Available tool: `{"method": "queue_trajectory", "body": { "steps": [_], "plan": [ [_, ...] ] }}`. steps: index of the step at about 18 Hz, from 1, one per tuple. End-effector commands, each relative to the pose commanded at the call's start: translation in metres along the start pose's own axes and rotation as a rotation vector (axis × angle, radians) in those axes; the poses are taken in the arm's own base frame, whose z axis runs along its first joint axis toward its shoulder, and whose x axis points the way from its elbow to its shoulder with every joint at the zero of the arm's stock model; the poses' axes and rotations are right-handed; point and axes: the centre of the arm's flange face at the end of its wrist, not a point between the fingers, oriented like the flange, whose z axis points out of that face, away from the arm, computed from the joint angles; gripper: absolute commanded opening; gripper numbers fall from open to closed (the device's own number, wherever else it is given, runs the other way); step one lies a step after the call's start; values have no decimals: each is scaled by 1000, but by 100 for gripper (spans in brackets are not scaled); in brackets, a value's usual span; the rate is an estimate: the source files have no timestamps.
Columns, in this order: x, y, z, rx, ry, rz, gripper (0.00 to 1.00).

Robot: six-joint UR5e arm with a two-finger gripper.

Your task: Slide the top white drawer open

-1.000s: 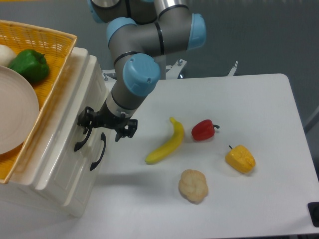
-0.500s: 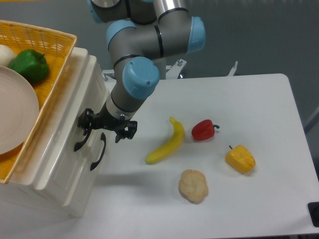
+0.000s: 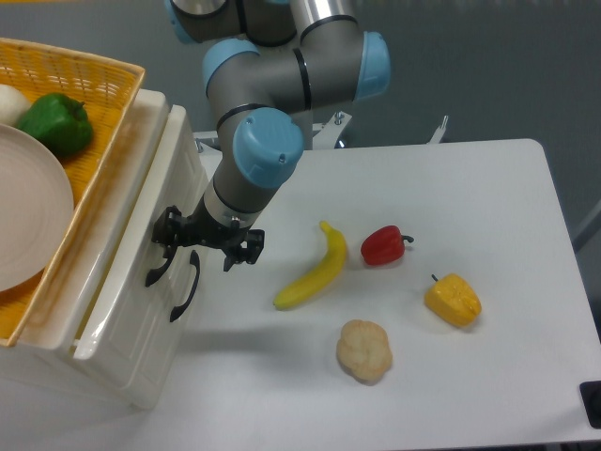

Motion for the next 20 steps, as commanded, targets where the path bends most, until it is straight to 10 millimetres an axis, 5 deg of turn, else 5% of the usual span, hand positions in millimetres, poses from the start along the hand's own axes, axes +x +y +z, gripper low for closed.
{"method": "queue_trajectory", "body": {
  "steps": [20],
  "plan": [
    [-41, -3, -29, 25, -85, -50, 100]
  ]
}}
